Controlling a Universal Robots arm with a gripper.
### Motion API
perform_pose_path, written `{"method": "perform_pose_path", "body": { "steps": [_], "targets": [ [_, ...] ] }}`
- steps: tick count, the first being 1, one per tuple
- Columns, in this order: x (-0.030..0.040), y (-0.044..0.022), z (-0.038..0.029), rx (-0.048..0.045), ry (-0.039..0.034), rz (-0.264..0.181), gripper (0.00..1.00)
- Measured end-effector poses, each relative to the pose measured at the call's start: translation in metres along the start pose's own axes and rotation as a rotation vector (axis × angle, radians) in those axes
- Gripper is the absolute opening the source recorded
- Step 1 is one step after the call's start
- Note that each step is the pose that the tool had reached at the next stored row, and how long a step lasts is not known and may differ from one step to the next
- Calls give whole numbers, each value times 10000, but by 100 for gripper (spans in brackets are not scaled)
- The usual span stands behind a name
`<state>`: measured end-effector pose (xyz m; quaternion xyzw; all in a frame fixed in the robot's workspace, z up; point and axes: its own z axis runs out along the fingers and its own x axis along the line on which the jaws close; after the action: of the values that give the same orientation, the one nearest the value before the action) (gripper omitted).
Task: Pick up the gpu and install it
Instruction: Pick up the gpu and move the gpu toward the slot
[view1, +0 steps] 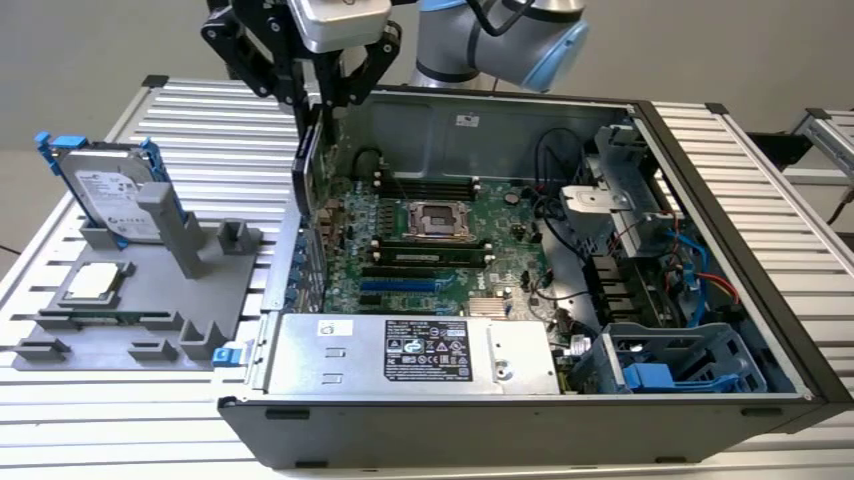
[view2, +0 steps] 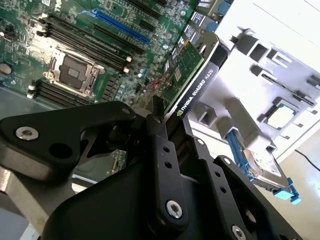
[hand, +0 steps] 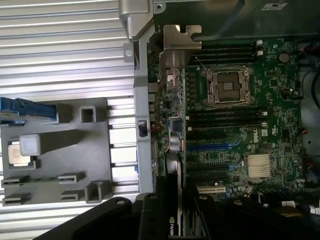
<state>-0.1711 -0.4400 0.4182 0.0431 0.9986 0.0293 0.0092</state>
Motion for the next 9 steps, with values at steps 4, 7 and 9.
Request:
{"method": "perform_pose_path", "body": {
  "steps": [4,7,9],
  "targets": [
    [-38,11,1,0,0,-1,0],
    [-67,20,2,1,1,0,0],
    [-89,27,3,0,0,0,0]
  ]
}}
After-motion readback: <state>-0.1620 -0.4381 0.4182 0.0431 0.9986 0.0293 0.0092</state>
